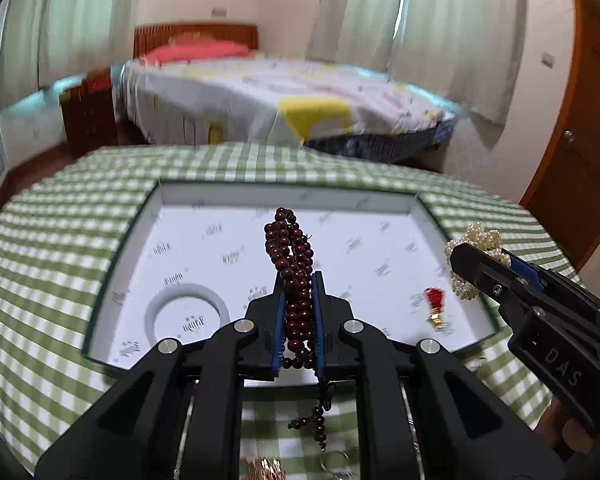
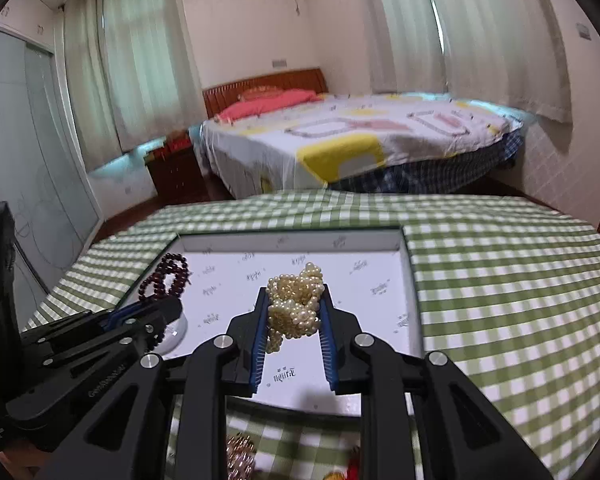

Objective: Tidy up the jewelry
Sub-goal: 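Carry the bead bracelet into the box and open the left tool while the right tool releases the pearls, then withdraw both open tools from the box toward the remaining jewelry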

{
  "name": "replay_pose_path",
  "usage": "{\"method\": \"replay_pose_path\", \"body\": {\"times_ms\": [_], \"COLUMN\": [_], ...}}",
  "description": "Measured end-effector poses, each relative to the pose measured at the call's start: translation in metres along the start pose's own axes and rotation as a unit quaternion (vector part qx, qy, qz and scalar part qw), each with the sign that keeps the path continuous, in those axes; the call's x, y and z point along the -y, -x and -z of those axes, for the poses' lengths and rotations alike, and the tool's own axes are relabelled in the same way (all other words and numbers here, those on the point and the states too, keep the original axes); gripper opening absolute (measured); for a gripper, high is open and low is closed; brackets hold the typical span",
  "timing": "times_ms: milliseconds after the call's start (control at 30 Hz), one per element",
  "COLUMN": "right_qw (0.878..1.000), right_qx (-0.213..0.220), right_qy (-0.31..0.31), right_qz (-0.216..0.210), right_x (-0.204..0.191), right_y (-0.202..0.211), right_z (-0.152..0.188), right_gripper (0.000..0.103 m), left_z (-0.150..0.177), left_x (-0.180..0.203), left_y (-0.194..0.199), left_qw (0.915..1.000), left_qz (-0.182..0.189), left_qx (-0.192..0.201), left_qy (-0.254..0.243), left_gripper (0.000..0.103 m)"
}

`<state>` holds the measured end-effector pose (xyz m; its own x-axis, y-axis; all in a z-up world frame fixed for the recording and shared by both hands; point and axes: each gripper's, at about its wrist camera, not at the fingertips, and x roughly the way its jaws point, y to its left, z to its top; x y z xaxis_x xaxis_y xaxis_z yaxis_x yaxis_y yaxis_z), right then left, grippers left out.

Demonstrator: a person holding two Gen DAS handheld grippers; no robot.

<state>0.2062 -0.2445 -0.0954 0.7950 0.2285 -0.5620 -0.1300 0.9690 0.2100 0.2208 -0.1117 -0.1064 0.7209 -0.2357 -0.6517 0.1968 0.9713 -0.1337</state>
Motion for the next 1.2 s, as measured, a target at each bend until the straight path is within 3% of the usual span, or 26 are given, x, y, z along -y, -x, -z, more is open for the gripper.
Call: {"method": "replay_pose_path", "body": {"times_ms": [100, 300, 533, 633, 733, 833, 967, 1200], "right_qw": [1.0, 0.997, 0.994, 0.993, 0.993, 0.993, 0.994, 0.997], "right_qx": [-0.031, -0.08, -0.113, -0.119, -0.119, -0.116, -0.107, -0.077], "right_qy": [0.002, 0.004, 0.001, -0.002, -0.002, -0.005, 0.0, 0.005], "right_qz": [0.0, 0.001, 0.003, 0.003, 0.004, 0.006, 0.008, 0.014], "right_x": [0.001, 0.001, 0.005, 0.006, 0.006, 0.01, 0.009, 0.008], "right_y": [-0.023, -0.05, -0.06, -0.062, -0.06, -0.061, -0.056, -0.037], "right_z": [0.006, 0.017, 0.021, 0.023, 0.023, 0.021, 0.019, 0.011], "right_gripper": [0.024, 0.024, 0.024, 0.027, 0.043, 0.048, 0.048, 0.049], "left_z": [0.005, 0.012, 0.014, 0.014, 0.013, 0.013, 0.013, 0.006], "left_x": [-0.005, -0.009, -0.009, -0.009, -0.008, -0.011, -0.013, -0.013], "left_y": [-0.025, -0.047, -0.057, -0.057, -0.056, -0.055, -0.05, -0.029], "left_qw": [0.9993, 0.9974, 0.9964, 0.9965, 0.9965, 0.9968, 0.9972, 0.999], "left_qz": [-0.007, -0.005, -0.002, 0.002, 0.003, 0.003, 0.006, 0.006], "left_qx": [-0.036, -0.072, -0.084, -0.083, -0.083, -0.08, -0.075, -0.045], "left_qy": [0.001, -0.007, -0.011, -0.011, -0.013, -0.005, -0.001, -0.002], "left_gripper": [0.012, 0.012, 0.014, 0.021, 0.035, 0.04, 0.044, 0.062]}}
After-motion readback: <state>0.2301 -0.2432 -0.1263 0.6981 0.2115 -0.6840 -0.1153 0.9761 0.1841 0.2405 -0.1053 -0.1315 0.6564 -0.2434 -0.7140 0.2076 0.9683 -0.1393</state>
